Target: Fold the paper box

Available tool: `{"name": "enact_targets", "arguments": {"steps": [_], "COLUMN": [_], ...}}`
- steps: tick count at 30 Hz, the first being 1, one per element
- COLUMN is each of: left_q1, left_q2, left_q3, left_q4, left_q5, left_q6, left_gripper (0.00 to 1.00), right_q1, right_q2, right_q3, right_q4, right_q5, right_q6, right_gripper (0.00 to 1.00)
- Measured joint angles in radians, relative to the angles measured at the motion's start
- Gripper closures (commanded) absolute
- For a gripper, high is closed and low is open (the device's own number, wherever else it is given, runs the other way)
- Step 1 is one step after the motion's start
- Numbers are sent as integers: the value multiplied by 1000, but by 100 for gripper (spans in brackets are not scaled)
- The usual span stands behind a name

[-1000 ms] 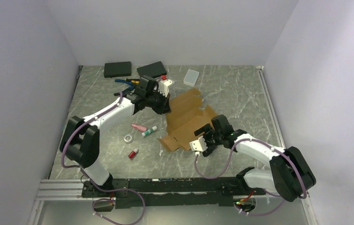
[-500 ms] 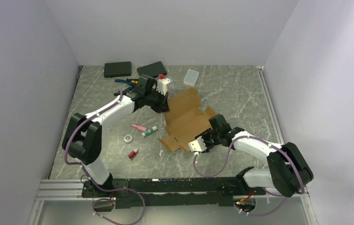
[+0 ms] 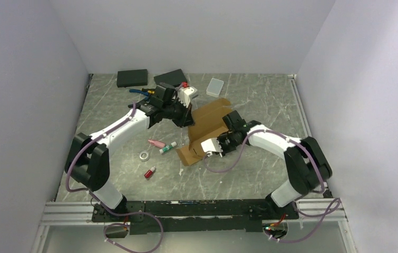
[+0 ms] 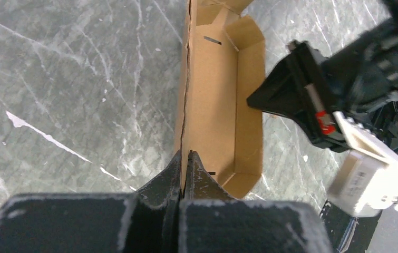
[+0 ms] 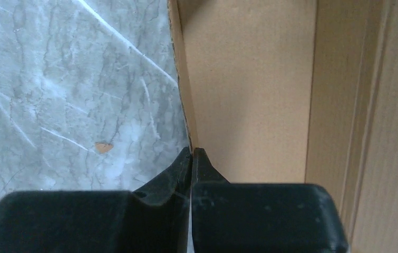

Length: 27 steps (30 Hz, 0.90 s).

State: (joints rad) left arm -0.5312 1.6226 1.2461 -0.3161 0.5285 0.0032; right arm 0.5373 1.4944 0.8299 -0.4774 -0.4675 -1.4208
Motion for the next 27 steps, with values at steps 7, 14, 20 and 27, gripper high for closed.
{"name": "enact_targets", "arguments": {"steps": [7,14,20,27], "left_q1": [-21,-22,-22,-23], "left_q2": [-8,-10,-21,-47], "left_q3": [0,0,-1,-25], "left_q4": [-7,-9,-10,8], "left_q5": [2,-3,-10,-10], "left_q6": [14,15,15,15], "left_gripper": [100,100,100,100], "right_q1": [-3,-5,-8,-214], "right_q2": [192,211,49,-286], "right_q3": [228,241,124,43], "right_q4": [-218,-247,-220,-200], "right_q5": [-31,-35,-47,-227], "right_q6": [-14,14,106,240], "right_gripper": [98,65,45,20]}}
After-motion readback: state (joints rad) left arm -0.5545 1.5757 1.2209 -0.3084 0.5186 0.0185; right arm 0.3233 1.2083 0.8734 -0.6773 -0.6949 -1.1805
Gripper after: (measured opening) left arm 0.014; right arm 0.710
